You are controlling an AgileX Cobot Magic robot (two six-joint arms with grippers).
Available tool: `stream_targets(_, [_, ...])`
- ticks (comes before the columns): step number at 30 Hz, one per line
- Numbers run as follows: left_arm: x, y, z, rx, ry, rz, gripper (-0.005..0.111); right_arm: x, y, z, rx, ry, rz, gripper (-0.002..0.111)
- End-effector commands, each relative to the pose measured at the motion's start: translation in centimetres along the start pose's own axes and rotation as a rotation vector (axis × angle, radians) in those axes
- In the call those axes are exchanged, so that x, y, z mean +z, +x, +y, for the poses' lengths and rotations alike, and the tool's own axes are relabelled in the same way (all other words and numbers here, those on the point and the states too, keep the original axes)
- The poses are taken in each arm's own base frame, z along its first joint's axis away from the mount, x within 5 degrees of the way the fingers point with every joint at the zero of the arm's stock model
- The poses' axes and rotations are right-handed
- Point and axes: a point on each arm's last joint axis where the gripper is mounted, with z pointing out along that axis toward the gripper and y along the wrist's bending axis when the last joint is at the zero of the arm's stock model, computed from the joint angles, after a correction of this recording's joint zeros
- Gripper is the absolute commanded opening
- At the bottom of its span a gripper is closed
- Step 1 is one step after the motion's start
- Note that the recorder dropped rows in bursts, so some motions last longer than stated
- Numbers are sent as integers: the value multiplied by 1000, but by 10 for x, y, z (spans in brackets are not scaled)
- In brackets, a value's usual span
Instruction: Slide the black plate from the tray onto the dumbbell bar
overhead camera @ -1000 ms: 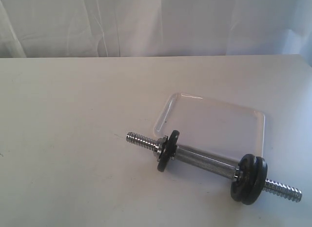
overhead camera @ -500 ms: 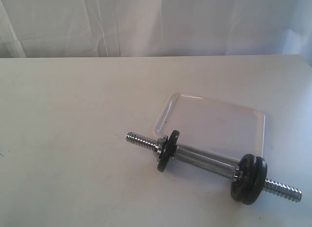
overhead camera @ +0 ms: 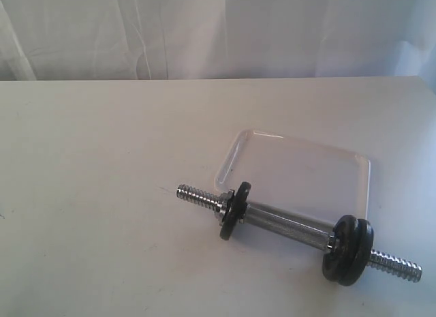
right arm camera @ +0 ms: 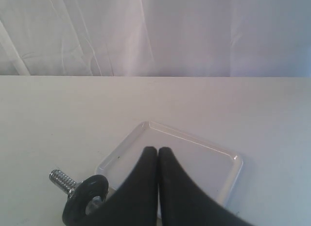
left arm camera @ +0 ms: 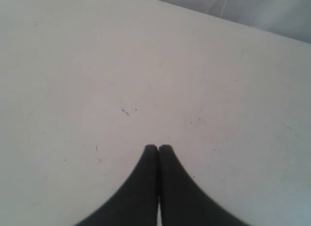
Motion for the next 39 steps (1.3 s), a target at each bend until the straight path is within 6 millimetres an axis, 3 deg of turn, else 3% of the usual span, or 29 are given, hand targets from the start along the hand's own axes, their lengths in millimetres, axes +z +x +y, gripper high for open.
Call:
stream_targets(1, [0, 1, 0, -10, 1, -7, 0, 0, 1, 0, 5, 4, 2, 0])
stream_targets(7, [0, 3, 0, 66, 1, 24, 0, 0, 1, 0, 5, 4, -1, 0])
stream_targets(9, [0, 5, -1, 506, 31, 32, 0, -1, 1, 0, 4, 3, -2, 0])
stream_targets(11, [0, 6, -1, 584, 39, 50, 0, -1, 1, 0, 16, 3, -2, 0])
stream_targets(28, [0, 8, 0, 314, 33, 74, 0, -1, 1, 0, 17, 3, -2, 0])
stream_targets(32, [0, 6, -1, 314, 35, 53, 0, -15, 6, 2, 10, -3, -61, 0])
stream_targets(39, [0, 5, -1, 313, 36, 37, 0, -60, 19, 8, -21, -27, -251, 0])
